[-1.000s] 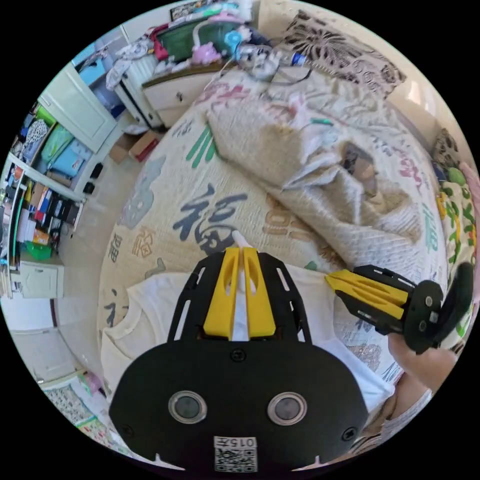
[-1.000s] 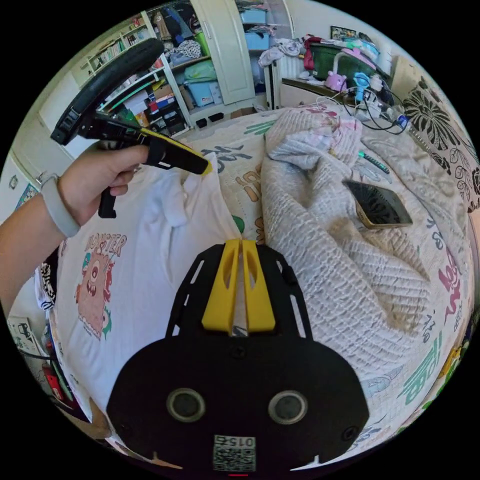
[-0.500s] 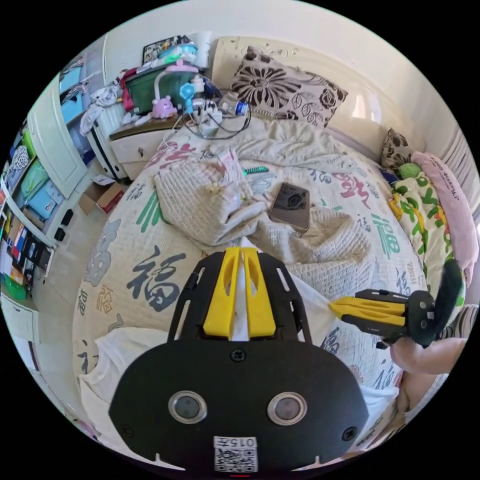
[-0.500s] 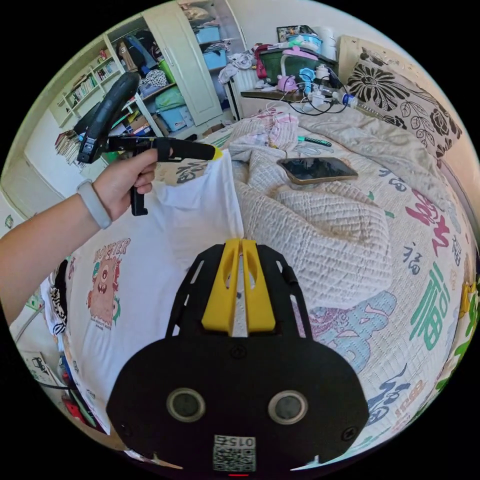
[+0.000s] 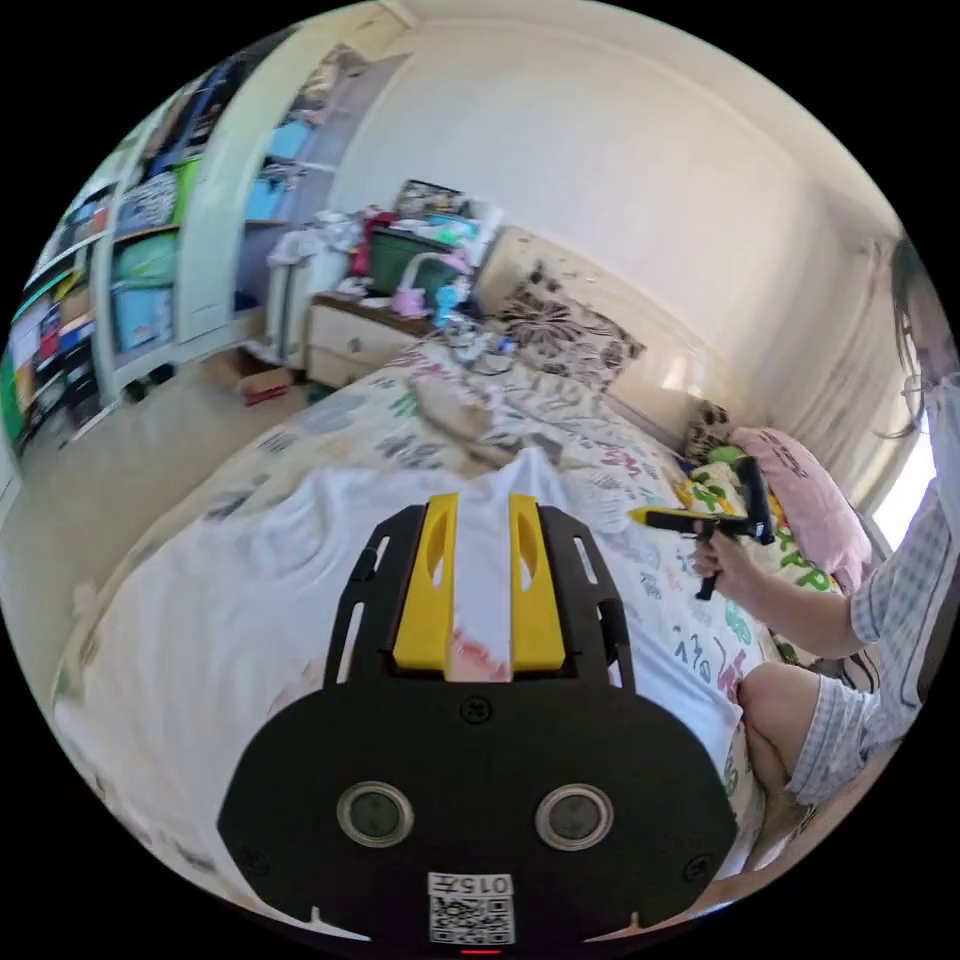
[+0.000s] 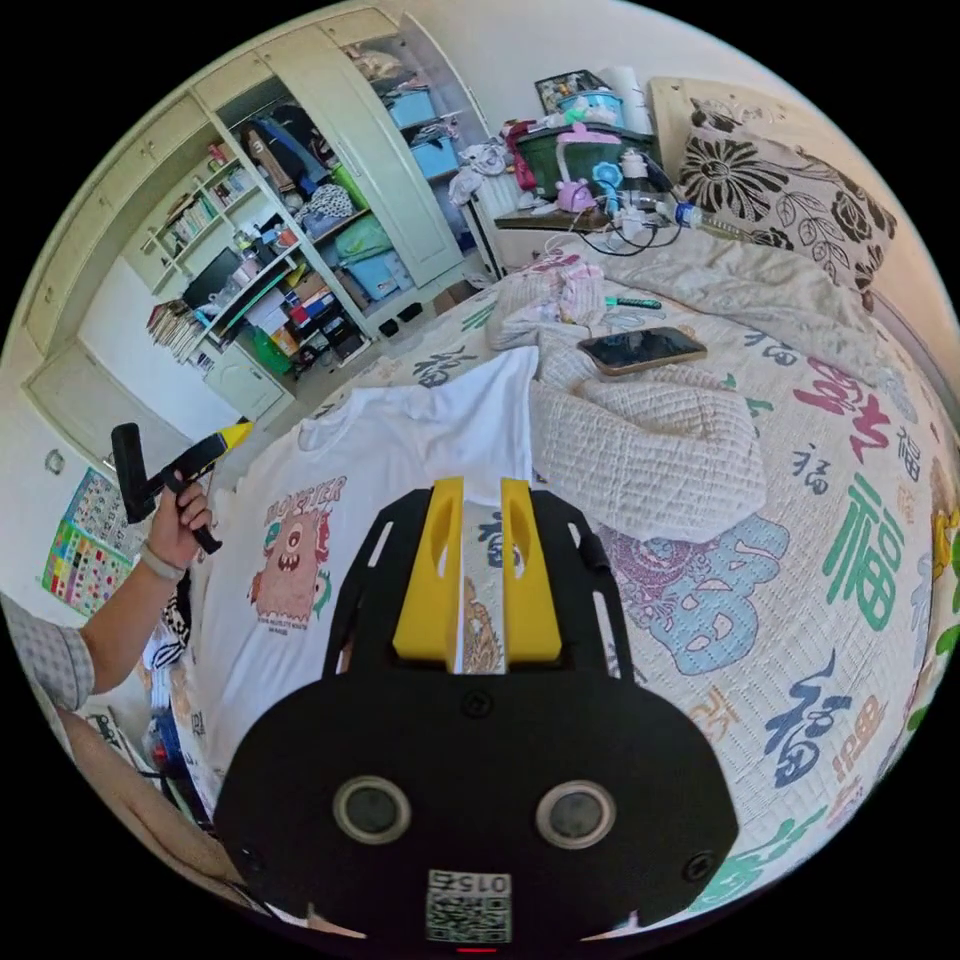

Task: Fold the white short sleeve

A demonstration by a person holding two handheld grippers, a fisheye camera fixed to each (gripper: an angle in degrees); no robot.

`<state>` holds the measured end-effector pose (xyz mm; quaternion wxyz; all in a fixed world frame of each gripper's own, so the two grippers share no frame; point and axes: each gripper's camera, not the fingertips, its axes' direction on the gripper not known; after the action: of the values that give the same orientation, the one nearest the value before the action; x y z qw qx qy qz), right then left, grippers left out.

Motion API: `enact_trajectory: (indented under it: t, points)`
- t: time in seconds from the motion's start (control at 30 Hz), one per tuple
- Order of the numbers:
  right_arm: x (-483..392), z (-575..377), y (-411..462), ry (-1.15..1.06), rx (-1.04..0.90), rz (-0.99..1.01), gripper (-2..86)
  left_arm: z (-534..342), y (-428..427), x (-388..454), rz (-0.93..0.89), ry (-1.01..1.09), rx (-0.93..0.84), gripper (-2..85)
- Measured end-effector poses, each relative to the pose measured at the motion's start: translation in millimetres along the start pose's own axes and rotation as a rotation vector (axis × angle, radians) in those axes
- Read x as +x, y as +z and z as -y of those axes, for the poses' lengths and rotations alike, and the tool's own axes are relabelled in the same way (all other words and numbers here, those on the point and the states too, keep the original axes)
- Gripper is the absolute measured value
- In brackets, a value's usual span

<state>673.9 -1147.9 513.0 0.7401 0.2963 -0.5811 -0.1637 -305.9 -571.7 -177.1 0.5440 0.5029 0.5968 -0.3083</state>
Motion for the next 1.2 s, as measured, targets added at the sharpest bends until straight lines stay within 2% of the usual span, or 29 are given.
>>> enact_trajectory:
  t: [0.07,0.17,0.27,0.4,0.47,0.57,0.67,0.77,0.93,1.07,1.2]
  points:
    - [-48.3,-1.0,17.4,-0.134,-0.035,0.03,6.6,-71.8,-83.5,-41.5,0.251,-0.192,-0.017,7.7]
    - [-128.7,6.3,56.2,-0.334,-0.099,0.11,6.5,-153.9,-177.9,-80.7,0.494,-0.394,0.004,7.1]
    - [-215.1,14.3,103.5,-0.49,-0.163,0.231,6.3,-206.3,-234.5,-122.1,0.646,-0.529,-0.038,7.5]
    - [-315.8,15.8,164.0,-0.616,-0.256,0.378,6.6,-246.9,-252.6,-176.3,0.5,-0.649,-0.071,8.6]
    - [-376.7,12.4,204.3,-0.667,-0.333,0.418,6.8,-266.8,-255.5,-196.7,0.39,-0.69,-0.024,8.0]
    - [-443.6,7.6,250.2,-0.736,-0.386,0.393,6.9,-288.4,-265.1,-212.3,0.355,-0.747,0.033,1.5]
    - [-492.1,4.3,298.8,-0.754,-0.481,0.308,6.7,-310.7,-292.0,-208.7,0.344,-0.765,0.078,0.0]
    - [-524.8,-7.6,333.5,-0.804,-0.555,0.23,6.6,-341.6,-335.0,-178.2,0.463,-0.749,0.128,-0.5]
    - [-553.9,-36.5,372.7,-0.865,-0.642,0.167,6.5,-392.9,-352.7,-155.0,0.469,-0.764,0.101,-0.6]
    - [-554.6,-35.7,373.1,-0.798,-0.601,0.194,6.4,-403.6,-383.4,-124.8,0.542,-0.699,0.168,-0.2]
    - [-548.9,-23.9,365.3,-0.737,-0.614,0.212,6.5,-415.3,-387.1,-119.2,0.551,-0.695,0.11,1.7]
